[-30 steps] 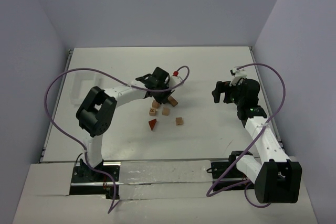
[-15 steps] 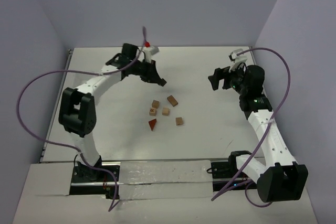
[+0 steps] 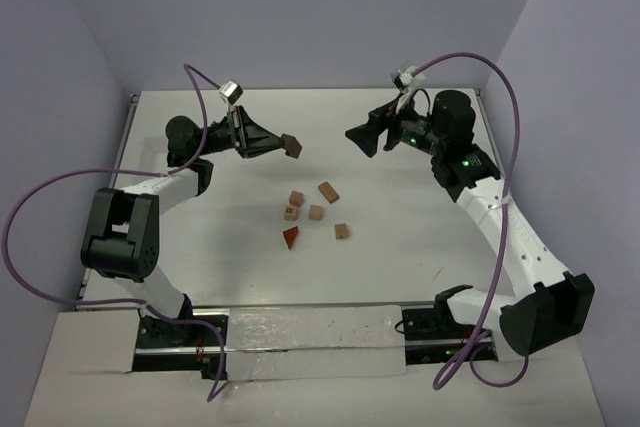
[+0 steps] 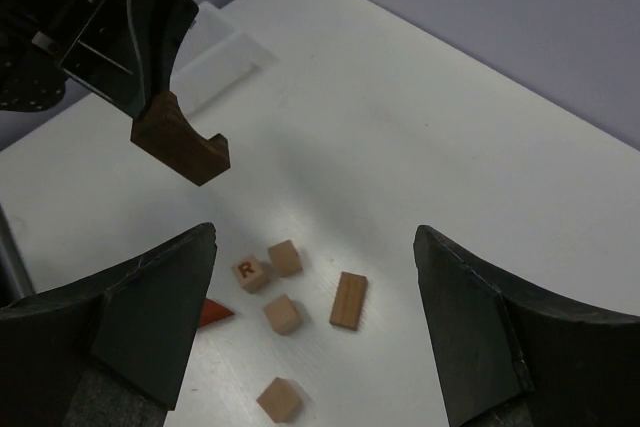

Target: Build the wood block tower

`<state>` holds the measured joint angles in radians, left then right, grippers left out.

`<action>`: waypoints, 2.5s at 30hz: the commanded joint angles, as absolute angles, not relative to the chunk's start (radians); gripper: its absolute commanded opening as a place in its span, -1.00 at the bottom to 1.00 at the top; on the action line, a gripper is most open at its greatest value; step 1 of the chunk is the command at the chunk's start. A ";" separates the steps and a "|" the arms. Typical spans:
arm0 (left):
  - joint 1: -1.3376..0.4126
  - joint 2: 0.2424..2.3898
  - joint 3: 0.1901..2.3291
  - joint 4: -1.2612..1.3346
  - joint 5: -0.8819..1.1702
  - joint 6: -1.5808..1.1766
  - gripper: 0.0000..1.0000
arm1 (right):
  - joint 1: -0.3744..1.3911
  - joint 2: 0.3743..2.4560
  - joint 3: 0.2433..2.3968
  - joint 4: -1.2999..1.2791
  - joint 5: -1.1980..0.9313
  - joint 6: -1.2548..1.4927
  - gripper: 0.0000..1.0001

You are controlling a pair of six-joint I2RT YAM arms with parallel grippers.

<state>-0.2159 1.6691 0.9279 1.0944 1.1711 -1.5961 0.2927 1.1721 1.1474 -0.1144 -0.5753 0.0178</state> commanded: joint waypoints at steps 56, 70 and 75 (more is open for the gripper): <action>-0.205 1.600 0.859 1.601 1.121 -1.986 -1.00 | 0.696 1.519 1.427 -0.135 -0.515 -0.133 0.56; -0.204 1.618 0.865 1.633 1.132 -2.001 -1.00 | 0.695 1.432 1.369 -0.232 -0.526 -0.205 0.54; -0.206 1.622 0.862 1.656 1.143 -2.023 -1.00 | 0.692 1.432 1.365 -0.242 -0.563 -0.230 0.48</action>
<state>-0.2020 1.6440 0.8547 1.2915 1.1322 -1.9964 0.6857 1.4728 1.3660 -0.2368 -0.5224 -0.1970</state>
